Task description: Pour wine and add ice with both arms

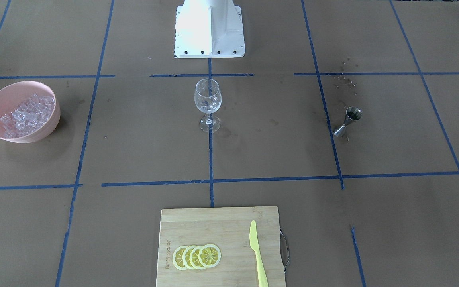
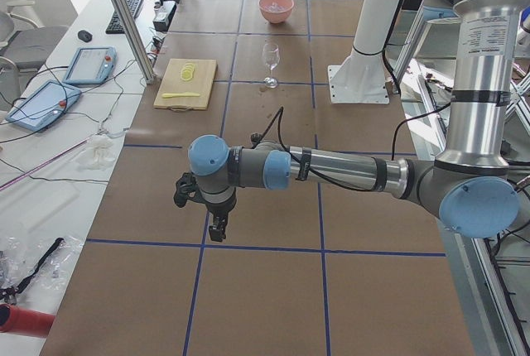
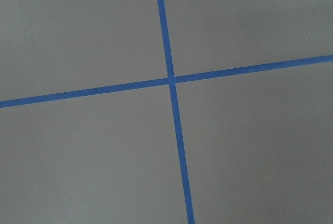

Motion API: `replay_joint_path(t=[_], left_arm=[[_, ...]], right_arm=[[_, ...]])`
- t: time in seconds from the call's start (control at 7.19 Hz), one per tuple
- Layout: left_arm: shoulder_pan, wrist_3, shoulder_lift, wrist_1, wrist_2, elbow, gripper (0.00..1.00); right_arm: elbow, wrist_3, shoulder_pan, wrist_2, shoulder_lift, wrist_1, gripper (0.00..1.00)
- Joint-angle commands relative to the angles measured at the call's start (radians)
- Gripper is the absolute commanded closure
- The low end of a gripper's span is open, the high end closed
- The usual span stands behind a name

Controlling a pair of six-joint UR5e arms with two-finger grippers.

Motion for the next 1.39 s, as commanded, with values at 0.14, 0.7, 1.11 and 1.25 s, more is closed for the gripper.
replay_joint_path(t=[0.14, 0.7, 1.11, 1.25], left_arm=[[-0.001, 0.000, -0.011, -0.002, 0.000, -0.023, 0.00], [0.005, -0.236, -0.031, -0.041, 0.003, -0.387, 0.00], [0.095, -0.469, 0.078, -0.354, 0.003, -0.417, 0.00], [0.165, -0.659, 0.160, -0.570, 0.021, -0.417, 0.00]], right_arm=[[0.002, 0.005, 0.000, 0.002, 0.002, -0.001, 0.00], [0.015, 0.014, 0.000, 0.011, 0.006, -0.001, 0.00], [0.046, 0.017, -0.001, 0.009, 0.027, 0.005, 0.00], [0.054, 0.031, -0.001, 0.011, 0.021, 0.010, 0.00]])
